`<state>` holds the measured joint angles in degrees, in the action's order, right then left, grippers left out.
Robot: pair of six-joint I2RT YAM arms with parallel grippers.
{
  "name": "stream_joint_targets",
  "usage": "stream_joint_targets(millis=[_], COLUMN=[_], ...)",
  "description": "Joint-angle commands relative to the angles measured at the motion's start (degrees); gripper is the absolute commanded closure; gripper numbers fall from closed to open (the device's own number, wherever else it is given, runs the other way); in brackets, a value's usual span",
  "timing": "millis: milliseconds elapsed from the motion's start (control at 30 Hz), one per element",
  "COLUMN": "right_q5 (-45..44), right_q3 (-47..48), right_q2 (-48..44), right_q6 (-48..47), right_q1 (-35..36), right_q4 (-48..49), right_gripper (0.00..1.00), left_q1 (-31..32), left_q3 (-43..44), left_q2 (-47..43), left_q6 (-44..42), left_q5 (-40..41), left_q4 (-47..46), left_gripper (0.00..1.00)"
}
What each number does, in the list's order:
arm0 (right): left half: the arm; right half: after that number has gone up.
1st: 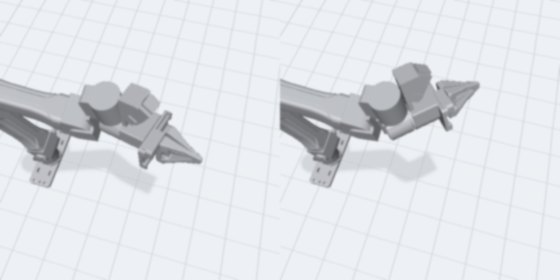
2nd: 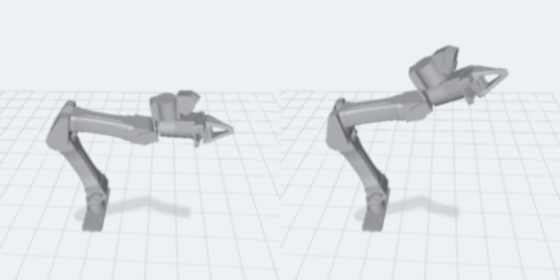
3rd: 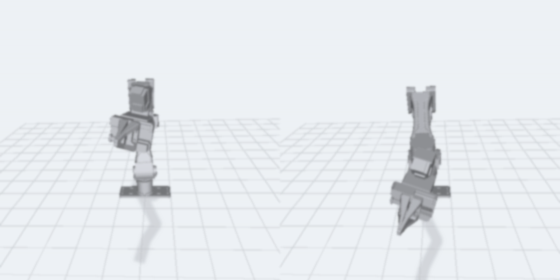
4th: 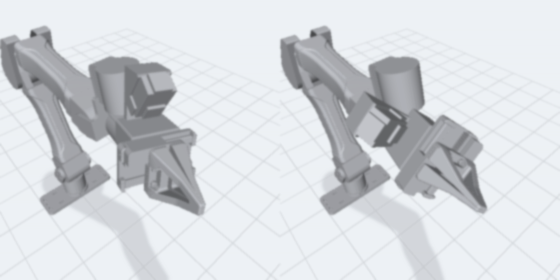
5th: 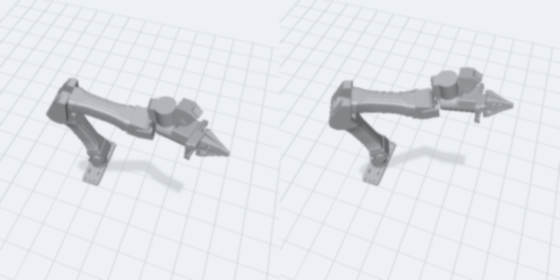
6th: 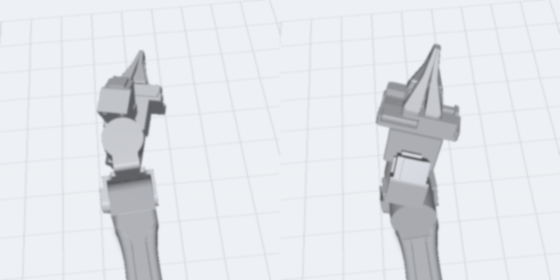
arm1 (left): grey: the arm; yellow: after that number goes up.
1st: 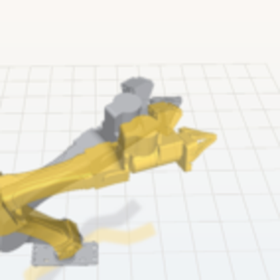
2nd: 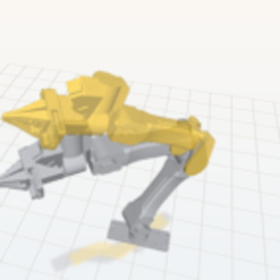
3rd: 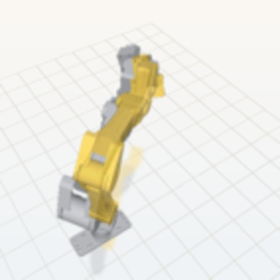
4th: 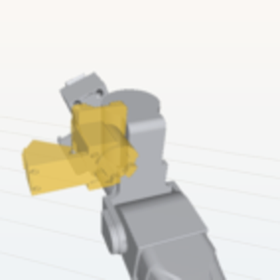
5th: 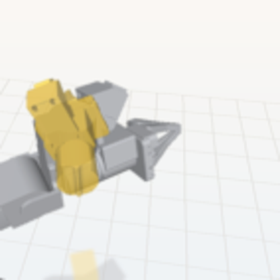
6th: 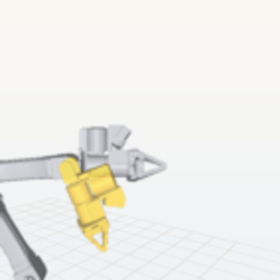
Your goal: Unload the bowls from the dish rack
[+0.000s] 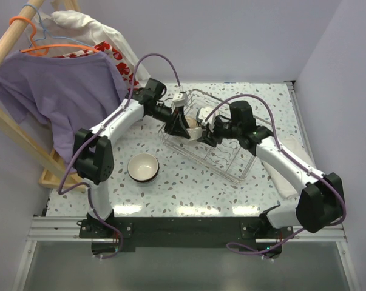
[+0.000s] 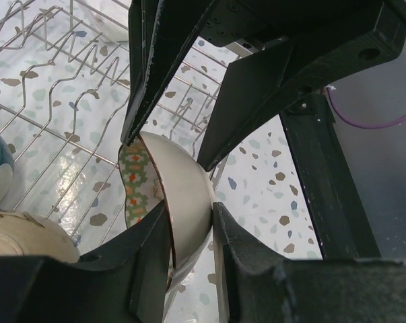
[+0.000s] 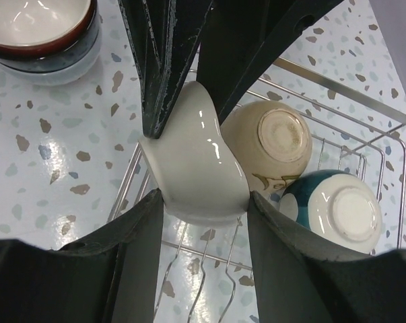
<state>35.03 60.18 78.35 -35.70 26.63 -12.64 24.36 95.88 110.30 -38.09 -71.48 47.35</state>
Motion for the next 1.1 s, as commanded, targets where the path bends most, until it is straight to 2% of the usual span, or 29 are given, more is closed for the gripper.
stream_joint_targets(millis=[0,67,100,300,433,600,833,1067], right_q5=[-3.5,-4.0,-4.4,-6.4,-8.0,-10.6,-16.6,-26.1], right_q3=[1.3,1.3,1.3,1.8,1.3,0.8,-0.9,-1.1], right_q2=[1.3,1.4,1.4,0.3,-0.6,-2.8,-10.1,-16.3], right_q6=[-0.9,-0.8,-0.3,-0.3,0.5,2.4,10.7,19.9], right_q1=[0.1,0.1,0.1,0.1,0.1,0.1,0.1,0.1], right_q4=[6.7,7.2,7.5,6.9,6.8,6.9,7.8,2.4], right_gripper=[0.52,0.46,0.41,0.31,0.26,0.25,0.18,0.13], left_q1=[0.7,0.7,0.7,0.7,0.7,0.8,0.9,4.4], left_q3=[2.2,2.3,2.1,1.2,0.3,-2.7,-10.7,-16.9], left_q2=[0.7,0.9,0.9,0.1,-0.2,-2.5,-9.9,-20.1], left_q6=[2.7,3.9,4.4,8.5,11.8,15.6,23.6,25.8], left_q5=[-5.3,-4.9,-4.5,-2.4,-0.4,2.6,12.0,25.0], left_q4=[-0.2,-0.9,-1.2,-4.8,-7.5,-11.9,-22.1,-24.2], left_gripper=[1.0,1.0,1.0,1.0,1.0,1.0,1.0,1.0])
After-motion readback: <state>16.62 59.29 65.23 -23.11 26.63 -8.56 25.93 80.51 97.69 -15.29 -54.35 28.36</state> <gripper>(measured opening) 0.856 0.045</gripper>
